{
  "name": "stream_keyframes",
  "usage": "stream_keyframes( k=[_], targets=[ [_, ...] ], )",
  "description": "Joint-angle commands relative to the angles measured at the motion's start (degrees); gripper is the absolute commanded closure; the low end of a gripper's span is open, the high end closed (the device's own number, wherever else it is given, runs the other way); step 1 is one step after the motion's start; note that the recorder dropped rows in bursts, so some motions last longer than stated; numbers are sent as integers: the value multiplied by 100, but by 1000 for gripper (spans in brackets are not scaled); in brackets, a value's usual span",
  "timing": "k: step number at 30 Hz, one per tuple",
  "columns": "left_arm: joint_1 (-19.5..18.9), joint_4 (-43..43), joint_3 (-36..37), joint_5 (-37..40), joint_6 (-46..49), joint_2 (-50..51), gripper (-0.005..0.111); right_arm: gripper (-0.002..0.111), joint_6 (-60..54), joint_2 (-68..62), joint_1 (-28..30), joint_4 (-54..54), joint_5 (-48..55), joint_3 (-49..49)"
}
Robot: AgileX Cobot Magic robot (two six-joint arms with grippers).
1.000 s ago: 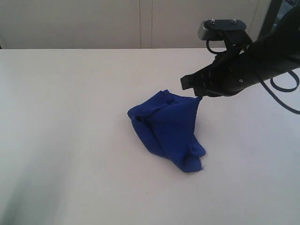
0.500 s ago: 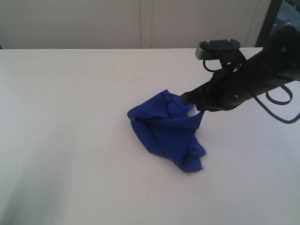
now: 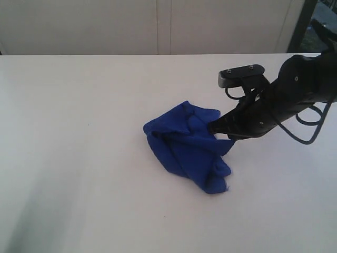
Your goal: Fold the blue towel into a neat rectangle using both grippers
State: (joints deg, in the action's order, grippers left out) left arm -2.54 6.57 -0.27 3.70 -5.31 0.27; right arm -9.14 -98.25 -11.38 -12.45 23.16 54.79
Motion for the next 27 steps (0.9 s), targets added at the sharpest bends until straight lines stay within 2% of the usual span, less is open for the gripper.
stream_keyframes(
  k=[1, 5, 6, 7, 8, 9, 13, 14, 15, 16, 18, 20, 23, 25, 27],
  targets=[
    [-20, 75, 27, -1207, -71, -27, 107, 108, 34, -149, 7, 76, -132, -23],
    [-20, 86, 27, -2278, -785, -27, 107, 108, 51, -229, 7, 76, -115, -23],
    [-20, 86, 27, -2265, -1044, -27, 107, 108, 98, -229, 7, 52, -126, -23],
    [-20, 63, -91, -1615, -1616, -27, 107, 108, 301, -229, 7, 54, -143, -23],
    [-20, 63, -271, -1169, -1716, 6, 107, 108, 378, -229, 7, 54, -143, -23],
    [-20, 35, -676, -370, -1615, 200, 107, 108, 401, -229, 7, -87, -104, -23],
    [-20, 74, -1941, 1125, -515, 1356, 107, 108, -6, -229, 296, -819, 30, -12],
    [-20, 401, -2396, 1679, 118, 1876, 107, 108, -408, -229, 456, -1280, 128, -12],
    [-20, 741, -2605, 1912, 626, 2188, 107, 108, -656, -229, 558, -1554, 213, -12],
    [-20, 1521, -2942, 2282, 1836, 2776, 107, 108, -1111, -229, 673, -2051, 320, -12],
    [-20, 2384, -3235, 2615, 2835, 3379, 107, 108, -1426, -229, 745, -2373, 449, -12],
    [-20, 3521, -3650, 3127, 4103, 4404, 107, 108, -1568, -229, 783, -2535, 578, -12],
    [67, 4085, -3991, 3391, 4790, 5277, 107, 108, -1670, -241, 793, -2535, 659, -12],
    [348, 4119, -4188, 3378, 4999, 5759, 107, 108, -1670, -241, 794, -2535, 677, -12],
    [790, 4079, -4402, 3206, 5148, 6250, 107, 108, -1670, -241, 794, -2535, 663, -12]
  ],
)
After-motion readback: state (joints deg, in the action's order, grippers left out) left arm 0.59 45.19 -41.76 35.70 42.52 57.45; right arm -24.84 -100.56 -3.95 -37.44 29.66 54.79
